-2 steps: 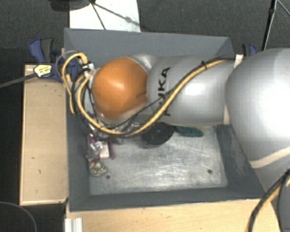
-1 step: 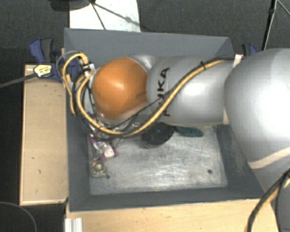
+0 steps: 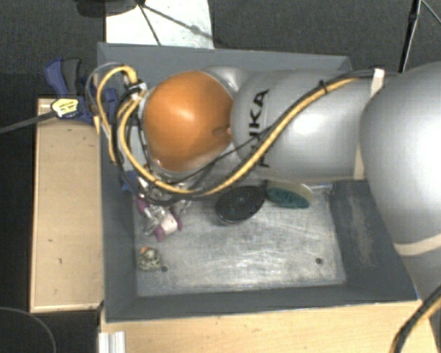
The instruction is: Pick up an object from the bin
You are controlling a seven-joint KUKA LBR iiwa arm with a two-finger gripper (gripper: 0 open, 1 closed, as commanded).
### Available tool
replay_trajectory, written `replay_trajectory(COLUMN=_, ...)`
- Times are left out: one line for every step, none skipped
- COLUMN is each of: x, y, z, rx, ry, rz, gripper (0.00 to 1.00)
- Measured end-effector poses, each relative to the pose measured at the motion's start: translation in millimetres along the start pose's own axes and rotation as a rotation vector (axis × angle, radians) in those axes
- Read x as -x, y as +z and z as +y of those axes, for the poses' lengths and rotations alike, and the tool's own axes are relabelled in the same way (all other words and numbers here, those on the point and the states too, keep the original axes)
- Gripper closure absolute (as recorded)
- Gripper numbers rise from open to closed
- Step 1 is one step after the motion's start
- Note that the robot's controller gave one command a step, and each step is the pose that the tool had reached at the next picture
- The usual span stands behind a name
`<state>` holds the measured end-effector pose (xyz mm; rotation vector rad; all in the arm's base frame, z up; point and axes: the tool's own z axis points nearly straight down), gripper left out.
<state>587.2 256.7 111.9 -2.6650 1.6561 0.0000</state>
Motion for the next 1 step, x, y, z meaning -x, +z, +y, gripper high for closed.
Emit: replay_trajectory(x=0.5, y=-81.8, z=-2.0, rx=-0.006, ry=0.01, rz=0.0, gripper=1.0)
